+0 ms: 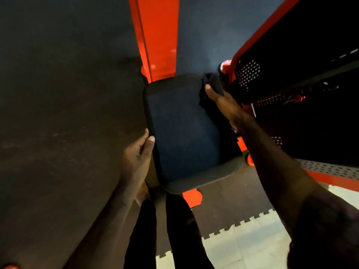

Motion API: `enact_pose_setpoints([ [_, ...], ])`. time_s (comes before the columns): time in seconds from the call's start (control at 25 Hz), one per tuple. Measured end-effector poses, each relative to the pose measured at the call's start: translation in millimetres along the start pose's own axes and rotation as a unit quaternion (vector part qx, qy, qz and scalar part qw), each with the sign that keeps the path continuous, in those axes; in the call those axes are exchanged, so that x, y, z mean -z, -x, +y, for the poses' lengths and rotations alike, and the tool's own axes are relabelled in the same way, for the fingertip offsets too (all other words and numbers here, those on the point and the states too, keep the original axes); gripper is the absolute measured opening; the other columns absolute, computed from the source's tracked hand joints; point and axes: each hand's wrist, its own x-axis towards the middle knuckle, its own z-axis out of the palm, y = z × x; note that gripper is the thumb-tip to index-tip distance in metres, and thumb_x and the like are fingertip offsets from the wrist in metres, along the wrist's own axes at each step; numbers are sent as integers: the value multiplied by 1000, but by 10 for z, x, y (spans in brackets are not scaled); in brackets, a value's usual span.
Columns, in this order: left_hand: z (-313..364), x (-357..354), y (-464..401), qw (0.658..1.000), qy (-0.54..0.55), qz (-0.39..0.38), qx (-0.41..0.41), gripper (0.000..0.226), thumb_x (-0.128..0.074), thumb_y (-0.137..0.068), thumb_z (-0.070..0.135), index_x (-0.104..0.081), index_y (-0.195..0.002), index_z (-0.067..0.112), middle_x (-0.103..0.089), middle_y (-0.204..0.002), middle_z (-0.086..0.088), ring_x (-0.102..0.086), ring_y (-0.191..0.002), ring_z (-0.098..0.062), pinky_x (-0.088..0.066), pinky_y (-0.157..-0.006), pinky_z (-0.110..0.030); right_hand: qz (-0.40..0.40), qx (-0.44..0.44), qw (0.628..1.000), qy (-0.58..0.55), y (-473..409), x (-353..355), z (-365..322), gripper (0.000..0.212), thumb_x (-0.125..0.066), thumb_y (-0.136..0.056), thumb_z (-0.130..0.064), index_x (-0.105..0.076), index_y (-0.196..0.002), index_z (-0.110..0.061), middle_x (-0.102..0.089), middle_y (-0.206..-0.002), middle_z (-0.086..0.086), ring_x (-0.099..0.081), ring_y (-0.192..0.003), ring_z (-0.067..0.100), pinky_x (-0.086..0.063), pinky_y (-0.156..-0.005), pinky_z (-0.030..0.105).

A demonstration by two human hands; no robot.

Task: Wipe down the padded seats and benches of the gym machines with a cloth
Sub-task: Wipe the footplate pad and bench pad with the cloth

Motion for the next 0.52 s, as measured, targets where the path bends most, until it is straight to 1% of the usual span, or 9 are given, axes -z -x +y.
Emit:
enact_pose_setpoints([
  [0.08,44,1,24,1000,-4,-3,5,46,-62,-107,33,-58,-148,13,-60,-149,6,-55,-137,-1,-44,-120,-38,45,9,999,22,304,-28,18,47,-70,-79,-81,-73,-115,-51,-72,-124,-19,-67,-118,5,-50,-111,30],
  [0.16,82,23,65,1000,9,-15,12,50,-63,-106,37,-56,-149,13,-59,-150,7,-54,-138,-2,-45,-120,-41,62,-4,998,7,768,16,252,39,-71,-94,-58,-68,-130,-43,-68,-125,-20,-64,-117,-1,-48,-99,10],
  [0.2,102,32,68,1000,16,-20,14,52,-64,-105,39,-56,-150,13,-59,-150,7,-54,-139,-2,-46,-119,-44,60,-12,998,-23,961,33,343,41,-72,-96,-51,-66,-134,-39,-68,-124,-19,-64,-116,-2,-49,-95,7],
  [0.24,115,40,55,999,24,-17,20,56,-65,-103,43,-56,-150,13,-59,-150,8,-54,-138,-3,-47,-118,-46,57,-15,998,-39,1082,36,393,42,-73,-95,-49,-66,-135,-39,-69,-125,-18,-64,-117,0,-50,-98,11],
  [0.32,108,76,50,999,36,-17,21,62,-66,-99,49,-55,-150,15,-60,-149,8,-56,-138,-6,-48,-116,-47,58,1,998,-19,983,18,402,47,-77,-89,-58,-69,-131,-41,-71,-129,-14,-66,-122,5,-51,-110,30],
  [0.36,87,89,34,999,38,-23,20,65,-66,-97,52,-55,-150,17,-60,-149,8,-57,-138,-8,-49,-116,-48,62,1,998,-17,872,28,368,52,-77,-85,-63,-71,-130,-38,-73,-128,-12,-68,-120,6,-51,-111,36],
  [0.44,58,88,12,999,39,-21,11,72,-68,-91,58,-56,-149,17,-63,-147,7,-59,-136,-9,-49,-115,-49,82,3,997,-12,689,31,335,56,-75,-84,-66,-74,-128,-30,-75,-123,-9,-71,-110,5,-54,-106,32],
  [0.48,52,89,15,999,39,-20,8,75,-68,-89,59,-56,-149,16,-63,-147,6,-59,-136,-10,-49,-114,-49,98,5,995,-9,719,4,356,52,-73,-88,-65,-74,-127,-30,-74,-124,-9,-70,-106,2,-55,-101,26],
  [0.52,44,94,15,999,38,-26,8,75,-68,-89,57,-55,-150,15,-63,-147,4,-59,-136,-11,-50,-114,-50,119,6,993,-9,849,-25,437,49,-71,-90,-65,-72,-127,-33,-73,-125,-11,-69,-107,1,-55,-101,25],
])
